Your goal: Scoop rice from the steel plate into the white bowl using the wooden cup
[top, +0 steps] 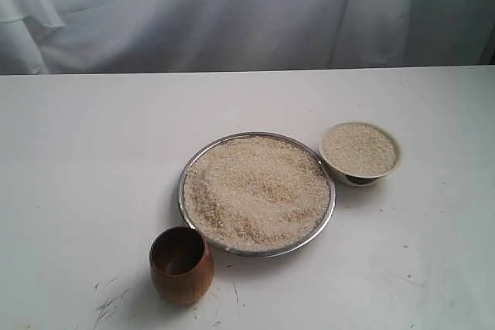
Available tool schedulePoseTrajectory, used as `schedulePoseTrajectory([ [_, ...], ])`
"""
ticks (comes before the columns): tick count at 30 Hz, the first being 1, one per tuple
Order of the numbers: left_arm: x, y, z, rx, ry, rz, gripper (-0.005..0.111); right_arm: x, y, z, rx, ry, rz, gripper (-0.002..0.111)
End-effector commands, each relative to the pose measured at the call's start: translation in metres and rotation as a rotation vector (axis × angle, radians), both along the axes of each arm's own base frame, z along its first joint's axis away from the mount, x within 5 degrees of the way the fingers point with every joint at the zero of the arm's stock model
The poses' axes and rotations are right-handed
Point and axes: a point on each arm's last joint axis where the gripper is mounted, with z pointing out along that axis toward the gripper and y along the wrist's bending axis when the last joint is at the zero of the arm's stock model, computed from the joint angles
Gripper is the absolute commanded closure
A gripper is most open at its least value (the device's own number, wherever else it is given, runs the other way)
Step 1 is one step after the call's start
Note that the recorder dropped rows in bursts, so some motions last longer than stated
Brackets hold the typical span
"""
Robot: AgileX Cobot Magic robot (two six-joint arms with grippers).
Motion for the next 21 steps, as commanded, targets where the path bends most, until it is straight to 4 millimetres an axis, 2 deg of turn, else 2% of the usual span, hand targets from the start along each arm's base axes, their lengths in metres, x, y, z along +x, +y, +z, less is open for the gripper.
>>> schedulePoseTrajectory([
  [1,0.0,0.0,-0.001,-0.004,-0.007,-0.001,0.107,0.0,0.0,-0.001,-0.006,-0.003,0.001,0.108],
  [4,0.0,0.0,-0.001,-0.004,-0.007,-0.001,0.107,0.0,0.0,0.002,-0.005,-0.032,0.005,0.108],
  [10,0.0,0.0,-0.001,-0.004,-0.007,-0.001,0.107,0.002,0.004,0.028,0.012,-0.32,0.047,0.108],
  [13,0.0,0.0,-0.001,-0.004,-0.007,-0.001,0.107,0.001,0.005,0.036,0.017,-0.409,0.06,0.108],
  [21,0.0,0.0,-0.001,-0.004,-0.007,-0.001,0.107,0.0,0.006,0.042,0.027,-0.48,0.07,0.108],
])
